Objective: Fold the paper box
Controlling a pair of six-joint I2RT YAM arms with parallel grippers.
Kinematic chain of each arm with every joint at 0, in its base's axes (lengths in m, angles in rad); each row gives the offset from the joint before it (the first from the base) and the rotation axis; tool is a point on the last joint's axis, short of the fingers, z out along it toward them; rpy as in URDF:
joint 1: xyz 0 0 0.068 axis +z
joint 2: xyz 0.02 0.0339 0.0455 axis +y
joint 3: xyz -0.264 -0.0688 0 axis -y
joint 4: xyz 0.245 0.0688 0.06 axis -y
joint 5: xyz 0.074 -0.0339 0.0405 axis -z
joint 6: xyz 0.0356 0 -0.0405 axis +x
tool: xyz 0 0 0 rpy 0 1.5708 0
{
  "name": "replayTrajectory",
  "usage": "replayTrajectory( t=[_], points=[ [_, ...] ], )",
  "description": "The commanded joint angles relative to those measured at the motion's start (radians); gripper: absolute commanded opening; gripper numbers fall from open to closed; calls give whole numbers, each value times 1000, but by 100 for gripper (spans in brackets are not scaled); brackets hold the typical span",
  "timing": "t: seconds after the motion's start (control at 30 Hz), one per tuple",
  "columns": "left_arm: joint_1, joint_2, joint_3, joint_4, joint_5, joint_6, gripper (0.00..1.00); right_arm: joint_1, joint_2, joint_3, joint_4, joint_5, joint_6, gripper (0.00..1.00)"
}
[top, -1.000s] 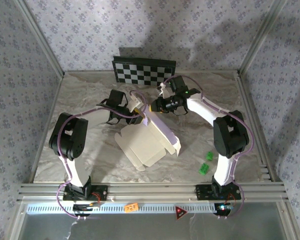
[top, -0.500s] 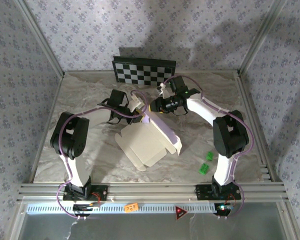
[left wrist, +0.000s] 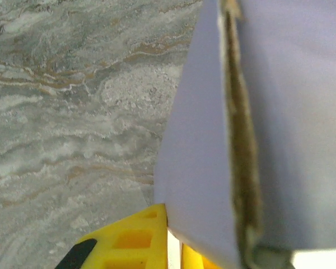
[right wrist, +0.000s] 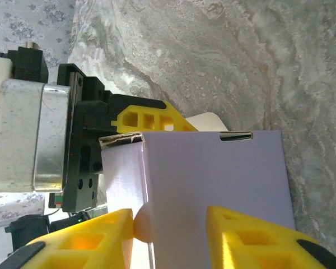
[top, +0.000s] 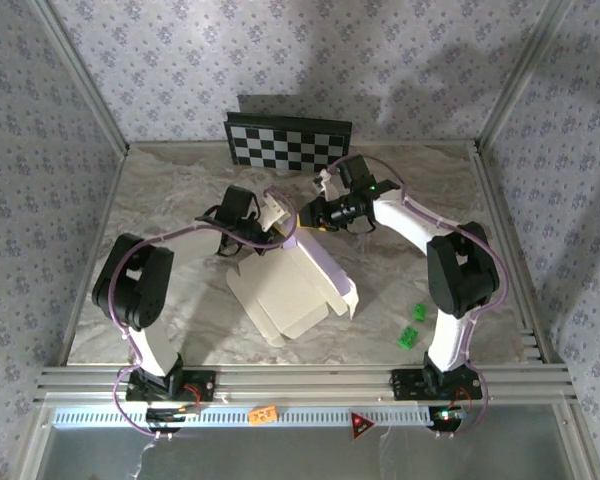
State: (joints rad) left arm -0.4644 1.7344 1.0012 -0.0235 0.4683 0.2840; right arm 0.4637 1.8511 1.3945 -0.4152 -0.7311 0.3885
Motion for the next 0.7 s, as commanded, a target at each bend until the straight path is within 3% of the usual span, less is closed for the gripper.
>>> replayTrajectory(
  t=[0.0, 0.2, 0.47, 0.67],
  points=[
    [-28, -59, -37, 42, 25, -59, 18, 18, 21, -43, -72, 40, -1, 36],
    [-30, -42, -64, 190, 41, -122, 27, 22, 31, -49, -65, 33, -2, 33],
    [-31, 25, -66, 331, 39, -213, 27, 21, 36, -50, -62, 24, -7, 32],
    [-68, 13, -104, 369, -118, -236, 11, 21, 33, -50, -60, 24, -1, 32]
  ],
)
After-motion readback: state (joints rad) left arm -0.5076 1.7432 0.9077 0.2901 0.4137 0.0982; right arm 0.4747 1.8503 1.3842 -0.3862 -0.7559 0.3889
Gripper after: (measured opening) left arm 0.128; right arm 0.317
